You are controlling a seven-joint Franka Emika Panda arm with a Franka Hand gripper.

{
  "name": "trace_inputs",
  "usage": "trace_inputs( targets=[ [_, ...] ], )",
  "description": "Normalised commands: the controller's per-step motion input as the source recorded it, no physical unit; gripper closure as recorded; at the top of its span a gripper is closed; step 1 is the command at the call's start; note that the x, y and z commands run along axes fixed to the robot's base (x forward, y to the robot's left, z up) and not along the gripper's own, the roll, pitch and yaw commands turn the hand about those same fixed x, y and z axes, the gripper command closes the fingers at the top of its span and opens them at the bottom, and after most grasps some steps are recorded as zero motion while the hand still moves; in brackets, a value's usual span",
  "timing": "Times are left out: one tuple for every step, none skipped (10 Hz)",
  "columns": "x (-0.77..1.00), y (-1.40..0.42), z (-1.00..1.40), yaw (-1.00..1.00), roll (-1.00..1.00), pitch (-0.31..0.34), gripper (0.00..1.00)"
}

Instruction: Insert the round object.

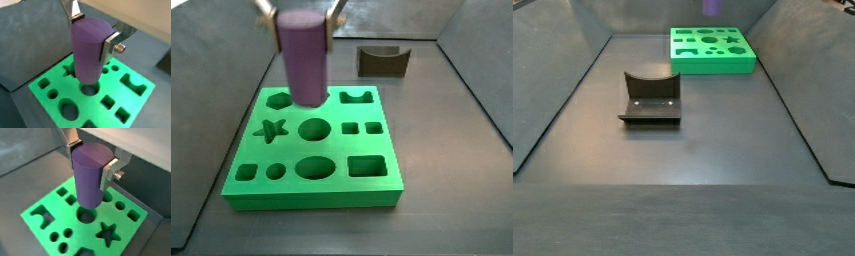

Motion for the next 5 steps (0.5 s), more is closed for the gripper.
trace_inputs(
  targets=[
    [-0.16,0.0,-1.0,0.0,0.03,-0.02,1.0],
    [-0.04,0.05,-1.0,0.0,0.03,-0.007,1.0],
    [0.12,0.18,-1.0,-0.04,0.1,0.0,1.0],
    [0.22,0.02,-0.84,-0.03,0.0,0.0,1.0],
    [0.4,0.01,-0.82,-0.02,0.0,0.036,1.0]
  ],
)
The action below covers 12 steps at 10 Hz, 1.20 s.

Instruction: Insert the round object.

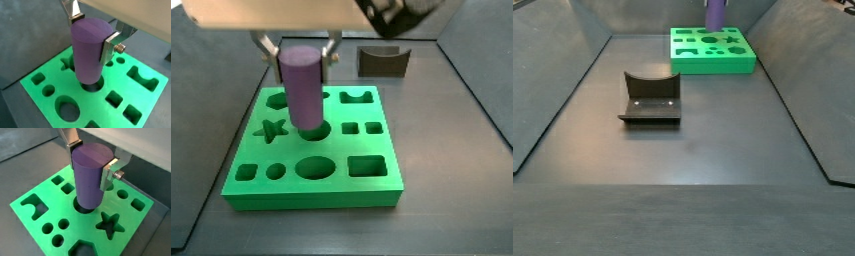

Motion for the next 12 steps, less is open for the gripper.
trace_inputs(
  targets=[
    [0.27,0.0,-0.79,-0.05,0.0,0.0,1.0],
    [0.22,0.0,-0.75,-0.09,0.0,0.0,1.0],
    [0.07,0.06,-0.72,-0.08,0.02,0.0,1.0],
    [-0.23,0.1,-0.77,-0.12,0.0,-0.011,1.0],
    [-0.32,0.08,-0.71,-0.17,-0.07,-0.003,1.0],
    [-0.25,0.11,-0.65,-0.17,-0.02,0.0,1.0],
    [-0.17,0.18,-0.65,-0.12,0.0,0.0,1.0],
    [-0.25,0.22,-0.65,-0.13,0.0,0.0,1.0],
    [0.0,0.0,-1.0,-0.07,-0.01,-0.05,1.0],
    [0.2,-0.08,-1.0,-0.01,0.0,-0.066,1.0],
    [0.25,-0.08,-1.0,0.0,0.0,-0.063,1.0],
    [0.12,-0.03,-0.87,-0.01,-0.06,-0.066,1.0]
  ],
)
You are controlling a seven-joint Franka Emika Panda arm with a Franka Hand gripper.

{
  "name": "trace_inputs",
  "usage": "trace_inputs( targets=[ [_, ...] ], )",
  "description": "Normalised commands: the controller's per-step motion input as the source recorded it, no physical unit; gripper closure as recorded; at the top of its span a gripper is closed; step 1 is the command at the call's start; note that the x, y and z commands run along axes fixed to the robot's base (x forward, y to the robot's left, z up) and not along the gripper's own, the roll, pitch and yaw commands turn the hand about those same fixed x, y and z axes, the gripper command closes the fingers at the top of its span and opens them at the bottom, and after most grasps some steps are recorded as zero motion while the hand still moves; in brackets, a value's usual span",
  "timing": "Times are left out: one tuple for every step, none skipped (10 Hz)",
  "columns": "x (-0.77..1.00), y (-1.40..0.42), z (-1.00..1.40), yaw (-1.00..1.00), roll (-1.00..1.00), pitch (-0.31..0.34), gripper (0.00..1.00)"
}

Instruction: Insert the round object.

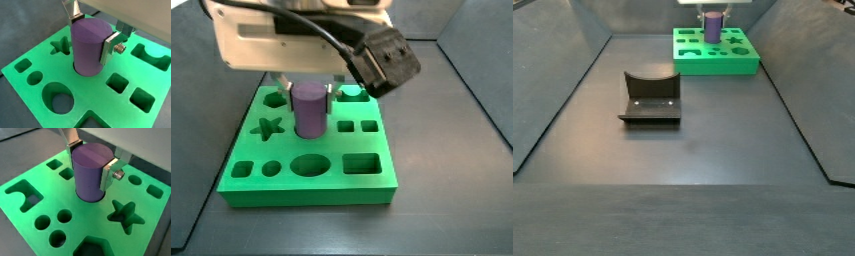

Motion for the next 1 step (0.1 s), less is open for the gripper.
trace_inputs(
  targets=[
    [0.02,0.0,-0.09,-0.01,-0.06,0.0,1.0]
  ],
)
